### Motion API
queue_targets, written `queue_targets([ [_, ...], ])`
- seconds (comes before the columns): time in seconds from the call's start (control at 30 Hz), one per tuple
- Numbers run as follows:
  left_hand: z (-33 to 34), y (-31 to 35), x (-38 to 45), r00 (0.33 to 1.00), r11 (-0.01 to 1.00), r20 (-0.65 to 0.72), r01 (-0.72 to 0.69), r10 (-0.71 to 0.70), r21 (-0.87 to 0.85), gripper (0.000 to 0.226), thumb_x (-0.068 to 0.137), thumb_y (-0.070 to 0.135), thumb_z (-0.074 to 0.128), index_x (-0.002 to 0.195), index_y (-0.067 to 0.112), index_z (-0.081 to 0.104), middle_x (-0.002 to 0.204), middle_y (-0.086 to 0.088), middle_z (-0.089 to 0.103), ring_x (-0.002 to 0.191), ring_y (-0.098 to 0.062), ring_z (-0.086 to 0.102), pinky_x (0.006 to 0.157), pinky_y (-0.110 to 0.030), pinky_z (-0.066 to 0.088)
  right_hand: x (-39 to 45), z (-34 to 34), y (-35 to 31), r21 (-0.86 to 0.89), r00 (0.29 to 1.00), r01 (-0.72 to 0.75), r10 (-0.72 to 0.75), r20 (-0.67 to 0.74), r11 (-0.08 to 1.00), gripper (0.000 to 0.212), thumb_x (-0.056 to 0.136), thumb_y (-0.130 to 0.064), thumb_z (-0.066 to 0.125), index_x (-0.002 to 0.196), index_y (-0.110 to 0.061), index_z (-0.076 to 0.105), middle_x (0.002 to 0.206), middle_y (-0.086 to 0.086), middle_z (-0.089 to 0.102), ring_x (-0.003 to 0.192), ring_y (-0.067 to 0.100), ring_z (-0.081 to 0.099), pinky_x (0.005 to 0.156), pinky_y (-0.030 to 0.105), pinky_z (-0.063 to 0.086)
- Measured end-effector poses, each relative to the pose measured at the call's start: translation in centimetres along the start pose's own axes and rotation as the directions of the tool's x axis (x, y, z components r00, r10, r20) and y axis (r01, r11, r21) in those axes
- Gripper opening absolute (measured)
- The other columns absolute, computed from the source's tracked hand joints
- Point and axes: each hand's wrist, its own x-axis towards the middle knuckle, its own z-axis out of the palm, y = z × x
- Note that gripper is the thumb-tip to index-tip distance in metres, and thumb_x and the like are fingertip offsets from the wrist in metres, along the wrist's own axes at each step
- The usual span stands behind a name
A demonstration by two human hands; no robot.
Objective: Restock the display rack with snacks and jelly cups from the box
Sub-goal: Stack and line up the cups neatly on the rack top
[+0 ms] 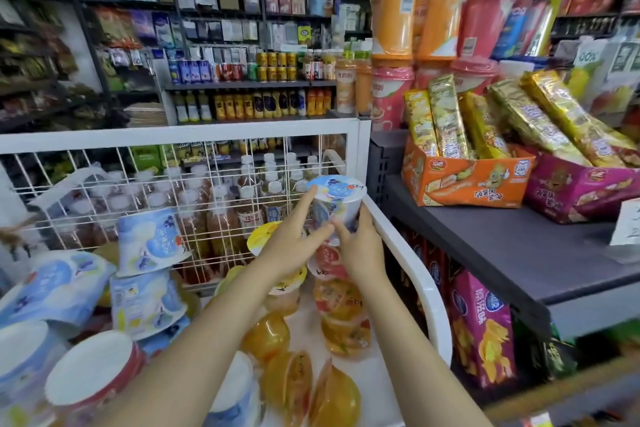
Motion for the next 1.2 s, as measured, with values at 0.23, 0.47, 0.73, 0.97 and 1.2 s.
queue_targets([
  [0.23, -4.2, 0.7, -4.6, 0.992, 0.906, -0.076, -0.062, 0.103, 0.419, 0.071, 0.097, 0.052, 0.051, 0.157, 0.038, 0.016, 0.163, 0.011, 0.021, 0.149, -0.012, 0.018, 0.121, -0.042, 0.022, -5.8, 0.0, -1.7, -0.087, 0.996, 0.085, -0.088, -0.027, 0.993, 0.053, 0.095, -0.04, 0.062, 0.14, -0.017, 0.047, 0.135, 0.001, 0.05, 0.128, 0.016, 0.044, 0.107, 0.035, 0.041],
  [0.47, -12.7, -1.8, -17.3, 0.949, 0.84, -0.304, 0.095, 0.087, 0.535, 0.057, 0.085, 0.061, 0.04, 0.122, 0.026, 0.066, 0.128, 0.005, 0.063, 0.121, -0.017, 0.054, 0.104, -0.043, 0.041, -12.1, 7.5, -6.3, 0.081, 0.835, 0.328, -0.329, 0.442, 0.941, 0.015, 0.095, -0.025, 0.064, 0.105, -0.015, 0.068, 0.098, -0.006, 0.067, 0.094, 0.007, 0.062, 0.082, 0.026, 0.048],
  [0.73, -16.4, -6.7, -27.4, 0.917, 0.866, -0.398, 0.215, -0.02, 0.452, 0.043, 0.087, 0.052, 0.059, 0.116, 0.023, 0.07, 0.122, 0.01, 0.062, 0.103, -0.007, 0.058, 0.095, -0.018, 0.038, -18.1, 14.4, -7.6, 0.073, 0.549, 0.282, -0.223, 0.805, 0.957, 0.087, 0.076, -0.045, 0.081, 0.148, -0.03, 0.035, 0.14, -0.01, 0.049, 0.124, 0.006, 0.05, 0.102, 0.03, 0.047],
  [0.97, -16.6, -7.7, -28.7, 0.937, 0.885, -0.348, 0.132, 0.036, 0.447, 0.05, 0.089, 0.057, 0.046, 0.129, 0.032, 0.061, 0.131, 0.027, 0.046, 0.127, 0.008, 0.036, 0.118, -0.019, 0.004, -19.7, 14.7, -8.4, 0.042, 0.706, 0.24, -0.204, 0.678, 0.97, 0.079, 0.068, -0.049, 0.086, 0.134, -0.032, 0.046, 0.123, -0.015, 0.058, 0.109, 0.005, 0.058, 0.086, 0.019, 0.051],
  [1.2, -16.5, -6.7, -28.8, 0.958, 0.942, -0.281, 0.144, -0.056, 0.305, 0.065, 0.088, 0.059, 0.06, 0.146, 0.052, 0.032, 0.149, 0.019, 0.039, 0.144, 0.001, 0.008, 0.12, -0.041, 0.016, -19.4, 10.5, -9.7, 0.267, 0.931, -0.004, -0.094, 0.352, 0.964, 0.062, 0.073, -0.035, 0.086, 0.122, -0.02, 0.051, 0.114, -0.002, 0.061, 0.091, -0.001, 0.063, 0.067, 0.016, 0.052],
])
